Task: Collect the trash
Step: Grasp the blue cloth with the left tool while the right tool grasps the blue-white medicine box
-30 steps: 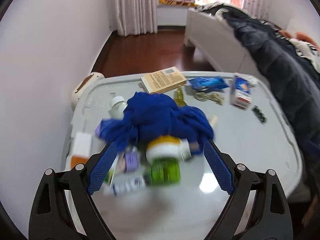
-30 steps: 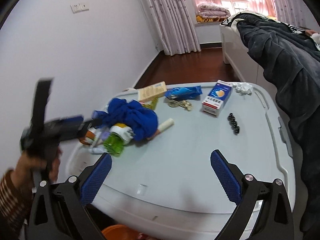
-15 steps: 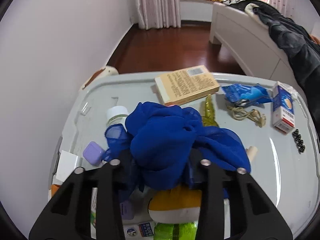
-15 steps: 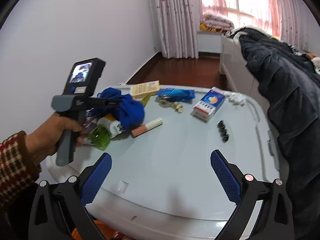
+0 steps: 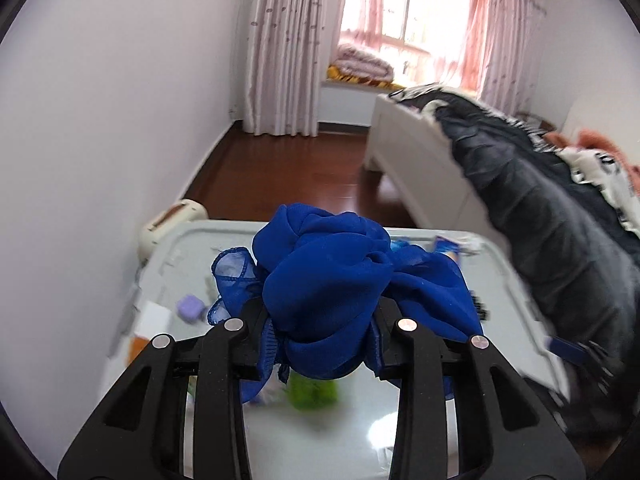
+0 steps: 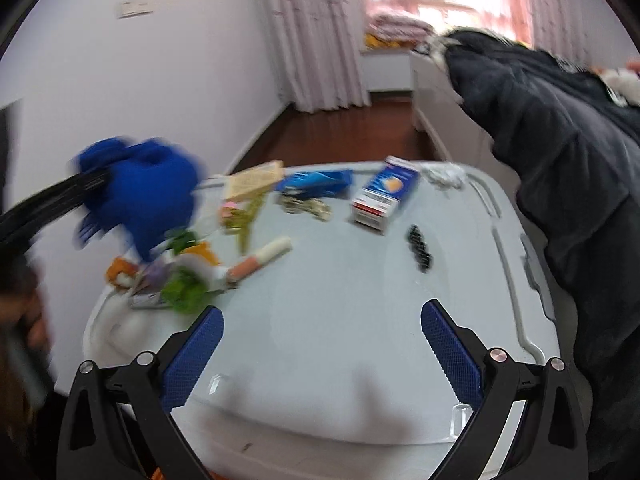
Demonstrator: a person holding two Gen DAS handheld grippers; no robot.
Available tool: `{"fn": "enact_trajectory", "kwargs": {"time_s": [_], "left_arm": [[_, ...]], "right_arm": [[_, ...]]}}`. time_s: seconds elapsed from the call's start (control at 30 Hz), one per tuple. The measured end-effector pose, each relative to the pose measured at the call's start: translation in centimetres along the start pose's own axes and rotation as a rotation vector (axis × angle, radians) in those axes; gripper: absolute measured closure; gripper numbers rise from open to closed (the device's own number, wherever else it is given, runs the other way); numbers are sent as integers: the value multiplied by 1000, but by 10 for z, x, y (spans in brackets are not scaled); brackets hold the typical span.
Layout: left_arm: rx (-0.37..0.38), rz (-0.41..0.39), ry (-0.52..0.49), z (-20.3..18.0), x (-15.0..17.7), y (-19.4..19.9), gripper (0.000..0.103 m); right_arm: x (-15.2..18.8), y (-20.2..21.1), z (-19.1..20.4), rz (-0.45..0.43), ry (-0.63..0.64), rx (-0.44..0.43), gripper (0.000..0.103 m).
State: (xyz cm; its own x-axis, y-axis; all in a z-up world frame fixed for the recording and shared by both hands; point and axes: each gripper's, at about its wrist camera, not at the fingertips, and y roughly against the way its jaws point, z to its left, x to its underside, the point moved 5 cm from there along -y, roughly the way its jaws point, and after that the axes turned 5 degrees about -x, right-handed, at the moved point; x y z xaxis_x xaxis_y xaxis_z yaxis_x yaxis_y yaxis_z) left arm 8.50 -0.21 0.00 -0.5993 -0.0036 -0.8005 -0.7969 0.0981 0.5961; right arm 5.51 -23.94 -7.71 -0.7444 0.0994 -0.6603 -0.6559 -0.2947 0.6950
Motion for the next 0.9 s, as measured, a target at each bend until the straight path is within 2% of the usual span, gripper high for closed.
{"fn": "enact_trajectory", "kwargs": {"time_s": [0.1,0.33,0.43,0.5,0.63,0.7,0.73,0.77,0.8,0.83,0.9], "left_arm": [[33,5,-42,-14,6,-3,69],[72,27,-100,-24,21,-8,68],[97,34,-117,-26,25,-5,67],[109,34,-115,-25,26,-4,67],[117,39,-109,-19,25,-3,66],[121,40,-100,-16,25,-1,66],[124,40,-93,-14,24,-1,66],[125,41,-94,-14,24,-1,65],[125,42,-94,-13,24,-1,65],[125,43,-93,-13,24,-1,65],[133,51,-87,-14,25,-2,64]], "right_arm": [[-22,-23,-17,8,-58,32,5],[-89,-113,-44,41,-67,186,5],[-111,-138,-51,40,-94,232,5],[-120,-158,-57,79,-110,284,5],[-122,-188,-65,160,-119,320,7],[-120,-197,-65,185,-100,335,11],[-119,-201,-65,199,-88,343,21],[-116,-204,-64,214,-78,332,37],[-115,-201,-62,196,-80,320,39],[-115,-200,-62,198,-75,327,46],[-113,-196,-58,200,-51,324,49]]}}
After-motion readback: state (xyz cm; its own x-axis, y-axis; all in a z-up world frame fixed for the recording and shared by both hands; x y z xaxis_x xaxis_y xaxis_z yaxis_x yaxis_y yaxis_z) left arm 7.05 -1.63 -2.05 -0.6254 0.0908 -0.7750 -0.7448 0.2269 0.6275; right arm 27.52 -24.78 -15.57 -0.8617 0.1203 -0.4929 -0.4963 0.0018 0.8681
